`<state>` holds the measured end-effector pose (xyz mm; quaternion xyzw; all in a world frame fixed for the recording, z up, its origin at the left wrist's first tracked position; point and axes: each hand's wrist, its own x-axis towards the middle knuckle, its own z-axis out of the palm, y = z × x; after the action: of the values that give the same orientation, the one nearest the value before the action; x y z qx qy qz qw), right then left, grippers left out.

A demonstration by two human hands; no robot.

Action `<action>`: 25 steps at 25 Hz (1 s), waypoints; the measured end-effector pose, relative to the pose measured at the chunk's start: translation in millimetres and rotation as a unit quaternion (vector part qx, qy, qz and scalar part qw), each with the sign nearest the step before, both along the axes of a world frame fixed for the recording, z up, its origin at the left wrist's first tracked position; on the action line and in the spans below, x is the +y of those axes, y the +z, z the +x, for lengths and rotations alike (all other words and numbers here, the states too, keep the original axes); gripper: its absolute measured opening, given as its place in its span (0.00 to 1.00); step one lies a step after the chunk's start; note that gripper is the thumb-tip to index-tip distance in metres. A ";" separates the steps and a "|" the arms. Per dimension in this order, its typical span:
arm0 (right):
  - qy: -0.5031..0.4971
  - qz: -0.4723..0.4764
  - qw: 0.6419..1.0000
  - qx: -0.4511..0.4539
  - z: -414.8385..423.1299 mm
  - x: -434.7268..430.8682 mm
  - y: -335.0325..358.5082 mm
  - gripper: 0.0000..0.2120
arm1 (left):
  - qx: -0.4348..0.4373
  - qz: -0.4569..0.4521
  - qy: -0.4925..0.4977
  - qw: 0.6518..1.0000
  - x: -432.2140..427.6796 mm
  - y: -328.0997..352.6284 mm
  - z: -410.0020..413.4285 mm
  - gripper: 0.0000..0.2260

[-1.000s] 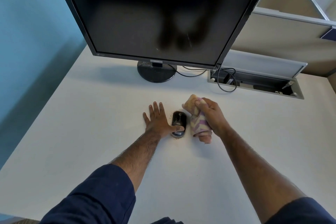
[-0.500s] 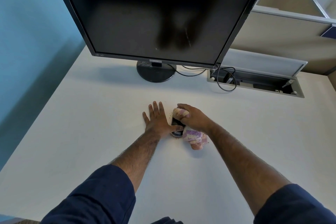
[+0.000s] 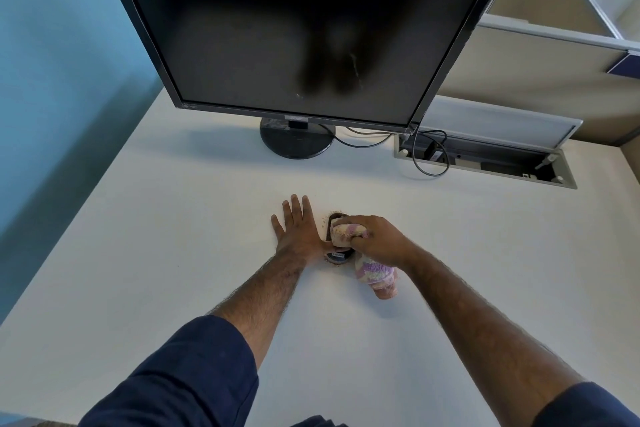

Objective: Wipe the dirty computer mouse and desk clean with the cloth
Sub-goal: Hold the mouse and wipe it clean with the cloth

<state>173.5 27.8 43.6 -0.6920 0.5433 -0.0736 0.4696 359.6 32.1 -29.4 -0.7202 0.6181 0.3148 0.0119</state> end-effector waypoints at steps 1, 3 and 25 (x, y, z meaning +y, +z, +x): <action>-0.024 0.022 0.999 -0.019 -4.0 -2.2 3.5 0.18 | 0.005 -0.001 0.001 1.000 0.2 -0.9 0.4 0.63; -0.078 0.049 0.994 -0.065 -11.8 -8.9 8.7 0.18 | 0.013 0.002 0.004 1.000 0.3 -2.4 1.9 0.65; -0.188 0.051 0.969 -0.152 -42.2 8.9 1.1 0.17 | 0.056 -0.008 0.039 0.998 -4.1 0.8 -0.1 0.58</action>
<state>131.3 36.7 44.7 -0.5333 0.5889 -0.2366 0.5593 359.5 27.9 -28.6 -0.7251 0.5916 0.3501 -0.0404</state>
